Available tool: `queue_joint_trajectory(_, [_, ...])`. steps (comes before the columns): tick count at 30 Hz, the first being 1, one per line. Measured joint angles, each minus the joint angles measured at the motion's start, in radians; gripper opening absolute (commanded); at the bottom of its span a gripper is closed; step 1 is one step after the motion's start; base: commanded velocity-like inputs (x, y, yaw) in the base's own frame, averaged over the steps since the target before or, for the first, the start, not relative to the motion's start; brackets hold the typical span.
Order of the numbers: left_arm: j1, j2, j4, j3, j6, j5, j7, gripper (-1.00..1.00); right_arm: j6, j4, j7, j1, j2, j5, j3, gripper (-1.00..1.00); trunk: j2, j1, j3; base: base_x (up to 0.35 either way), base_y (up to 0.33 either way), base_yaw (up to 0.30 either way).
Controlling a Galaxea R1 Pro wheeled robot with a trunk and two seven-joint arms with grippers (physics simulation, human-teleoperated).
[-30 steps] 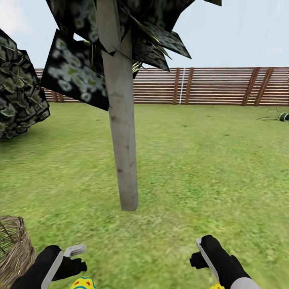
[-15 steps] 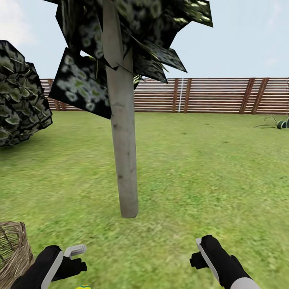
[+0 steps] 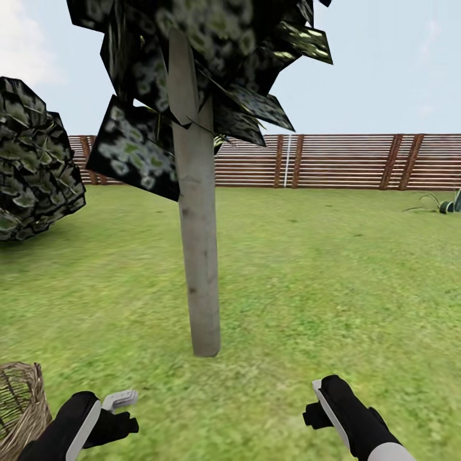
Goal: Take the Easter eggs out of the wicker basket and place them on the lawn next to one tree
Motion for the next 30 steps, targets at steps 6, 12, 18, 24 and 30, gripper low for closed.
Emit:
queue_joint_trajectory(6, [0.0,0.0,0.001,-0.001,0.0,0.0,0.0,1.0,0.001,0.0,0.0,0.0,-0.001,0.0,0.0,1.0,0.042,-0.023,0.019,0.0,0.0,0.0])
queue_joint_trajectory(12, [0.0,0.0,0.008,0.0,-0.001,-0.003,0.001,1.0,0.001,0.0,0.0,0.0,-0.003,0.001,-0.002,1.0,0.084,-0.046,0.038,0.0,0.0,0.0])
queue_joint_trajectory(18, [0.0,0.0,0.018,0.001,-0.002,-0.002,0.0,1.0,0.002,0.0,0.0,-0.001,-0.003,0.0,0.0,1.0,0.126,-0.069,0.056,0.0,0.0,0.0])
queue_joint_trajectory(24, [0.0,0.0,0.02,0.001,-0.002,-0.003,0.001,1.0,0.004,0.0,0.001,0.0,-0.003,0.0,0.0,1.0,0.168,-0.092,0.075,0.0,0.0,0.0])
queue_joint_trajectory(30, [0.0,0.0,0.019,0.001,-0.003,-0.004,0.003,1.0,0.004,0.0,0.0,0.0,-0.003,0.0,-0.001,1.0,0.21,-0.115,0.094,-0.172,0.0,0.0])
